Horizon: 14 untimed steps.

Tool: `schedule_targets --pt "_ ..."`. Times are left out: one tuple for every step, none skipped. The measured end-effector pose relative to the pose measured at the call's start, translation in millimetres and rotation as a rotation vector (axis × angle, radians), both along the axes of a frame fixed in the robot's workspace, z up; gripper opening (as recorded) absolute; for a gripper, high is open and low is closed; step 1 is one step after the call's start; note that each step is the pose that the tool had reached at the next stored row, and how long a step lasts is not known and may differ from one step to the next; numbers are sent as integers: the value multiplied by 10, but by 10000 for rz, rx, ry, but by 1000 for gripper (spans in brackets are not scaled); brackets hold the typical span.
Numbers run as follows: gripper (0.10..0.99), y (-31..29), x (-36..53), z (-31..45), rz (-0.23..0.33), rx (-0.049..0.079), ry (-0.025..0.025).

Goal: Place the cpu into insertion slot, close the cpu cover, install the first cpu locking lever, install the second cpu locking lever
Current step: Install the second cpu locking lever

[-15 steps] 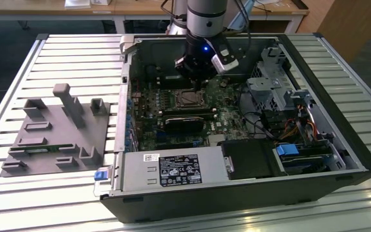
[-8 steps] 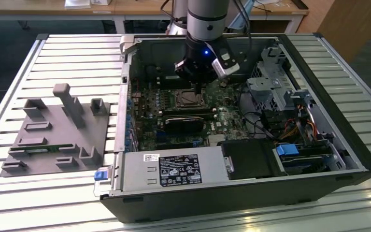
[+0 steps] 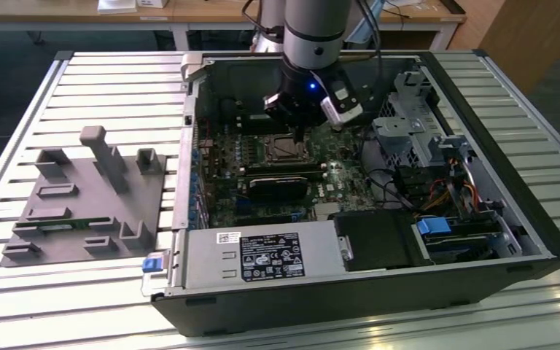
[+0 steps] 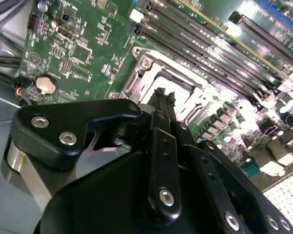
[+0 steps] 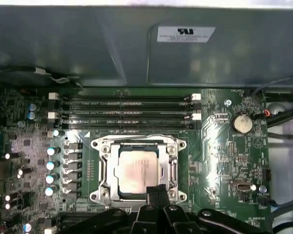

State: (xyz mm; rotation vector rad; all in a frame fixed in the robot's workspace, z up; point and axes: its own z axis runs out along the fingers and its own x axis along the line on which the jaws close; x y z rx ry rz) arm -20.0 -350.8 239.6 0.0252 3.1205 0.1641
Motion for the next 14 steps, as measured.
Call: schedule_targets --pt "106 -12 0 0 0 1 1" --pt "106 -25 0 0 1 0 1" --pt "106 -35 0 0 0 0 1" --pt "106 -47 0 0 0 0 2" --pt "106 -59 0 0 0 -1 3" --pt "106 -72 0 -1 0 0 6" --pt "106 -85 0 -2 0 -1 12" --pt "106 -98 0 -3 0 -2 23" --pt "106 -109 0 -4 0 -2 38" --pt "106 -119 0 -5 0 -2 56" --pt "106 -126 0 -7 0 -3 73" --pt "106 -132 0 -10 0 -3 91" --pt "106 -136 0 -15 0 -2 107" --pt "106 -140 0 -22 0 -2 114"
